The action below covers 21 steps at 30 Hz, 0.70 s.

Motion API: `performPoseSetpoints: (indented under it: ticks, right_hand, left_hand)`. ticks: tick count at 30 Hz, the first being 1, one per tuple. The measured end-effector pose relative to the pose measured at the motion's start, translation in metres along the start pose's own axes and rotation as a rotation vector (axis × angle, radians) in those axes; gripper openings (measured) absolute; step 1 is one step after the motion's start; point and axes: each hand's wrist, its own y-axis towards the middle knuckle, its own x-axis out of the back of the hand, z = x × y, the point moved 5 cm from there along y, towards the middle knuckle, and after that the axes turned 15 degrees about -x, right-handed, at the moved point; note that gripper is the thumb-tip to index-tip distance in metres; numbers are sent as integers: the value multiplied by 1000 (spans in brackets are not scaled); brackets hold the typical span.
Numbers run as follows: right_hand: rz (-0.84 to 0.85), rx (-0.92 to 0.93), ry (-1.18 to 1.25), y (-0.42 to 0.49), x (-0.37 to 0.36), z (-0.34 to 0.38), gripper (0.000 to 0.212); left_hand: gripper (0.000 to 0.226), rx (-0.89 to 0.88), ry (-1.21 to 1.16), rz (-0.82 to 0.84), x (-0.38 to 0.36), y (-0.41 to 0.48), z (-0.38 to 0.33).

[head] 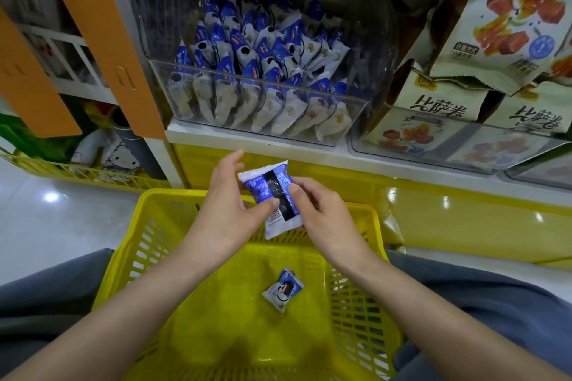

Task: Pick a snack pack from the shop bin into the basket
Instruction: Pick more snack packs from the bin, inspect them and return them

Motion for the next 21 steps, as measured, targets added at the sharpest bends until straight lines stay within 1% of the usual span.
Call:
performPoseSetpoints:
  ticks: [1, 4, 5, 8, 9, 12, 14, 17, 21]
  right_hand:
    - [-4, -5, 8, -1, 0, 0, 22]
    - [-10, -65, 85, -1, -1, -3, 19]
    - [4, -96, 124, -1, -3, -5, 16]
    - [85, -210, 228, 0, -8, -10, 11]
    - [114, -237, 260, 1, -10, -12, 12]
    - [197, -274, 404, -1, -12, -12, 10]
    - [235, -272, 479, -2, -11, -11, 14]
    - [261, -234, 473, -2, -10, -8, 25]
    - [301, -158, 424, -4, -15, -4, 23]
  left_hand:
    - [74, -38, 98, -3, 3, -1, -1]
    - [48, -189, 328, 6, 9, -6, -13]
    - [47, -219, 385, 29, 8, -8, -17]
    - [57, -252, 523, 108, 5, -9, -19]
    - [58, -244, 511, 131, 4, -8, -18]
    - [59, -209, 300, 213, -1, -8, -14]
    - [57, -226, 231, 263, -5, -8, -13]
    - [54, -250, 205, 283, -4, -8, -15]
    - [44, -272, 281, 271, -2, -10, -17]
